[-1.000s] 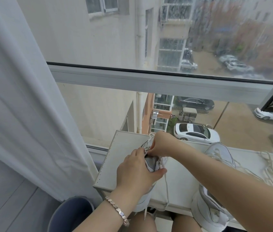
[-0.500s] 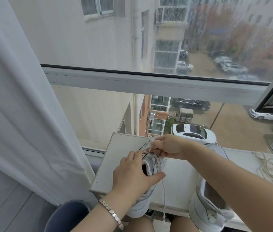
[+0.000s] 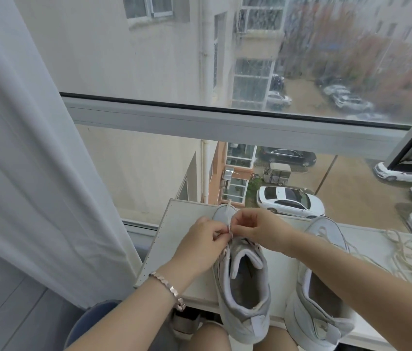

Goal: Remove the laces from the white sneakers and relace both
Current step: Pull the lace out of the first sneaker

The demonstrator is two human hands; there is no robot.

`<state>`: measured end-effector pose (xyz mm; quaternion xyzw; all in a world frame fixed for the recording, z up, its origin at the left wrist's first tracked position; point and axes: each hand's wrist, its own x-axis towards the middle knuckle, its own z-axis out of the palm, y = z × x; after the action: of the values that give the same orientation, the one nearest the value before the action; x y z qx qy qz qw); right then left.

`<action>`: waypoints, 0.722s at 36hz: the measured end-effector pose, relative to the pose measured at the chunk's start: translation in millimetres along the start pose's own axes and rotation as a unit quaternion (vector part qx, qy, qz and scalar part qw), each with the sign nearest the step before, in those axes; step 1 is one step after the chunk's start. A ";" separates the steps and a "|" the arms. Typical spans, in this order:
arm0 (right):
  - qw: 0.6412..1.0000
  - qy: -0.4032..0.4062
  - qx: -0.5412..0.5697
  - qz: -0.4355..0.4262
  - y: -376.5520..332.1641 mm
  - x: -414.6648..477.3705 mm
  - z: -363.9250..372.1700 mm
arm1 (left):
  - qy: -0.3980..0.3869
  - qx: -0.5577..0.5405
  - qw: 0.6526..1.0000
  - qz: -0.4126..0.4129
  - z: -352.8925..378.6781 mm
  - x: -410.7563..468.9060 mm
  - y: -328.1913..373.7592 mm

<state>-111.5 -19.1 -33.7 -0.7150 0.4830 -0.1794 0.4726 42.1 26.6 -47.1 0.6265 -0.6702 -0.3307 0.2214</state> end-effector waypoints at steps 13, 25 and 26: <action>0.958 -0.011 -0.288 0.014 -8.6 -8.3 -10.6 | -0.055 0.093 0.994 -0.004 -2.2 19.0 11.7; 0.977 -0.068 -0.168 0.110 0.3 -5.0 -13.8 | -0.072 -0.008 0.997 0.041 -2.9 16.6 -5.9; 0.983 -0.055 -0.118 0.130 0.4 -5.0 -14.0 | -0.078 -0.014 0.996 0.037 -3.8 16.9 -6.6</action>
<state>-124.0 -21.8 -26.2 -0.7060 0.5626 -0.0182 0.4299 47.5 9.2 -51.3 0.5708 -0.7032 -0.3792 0.1894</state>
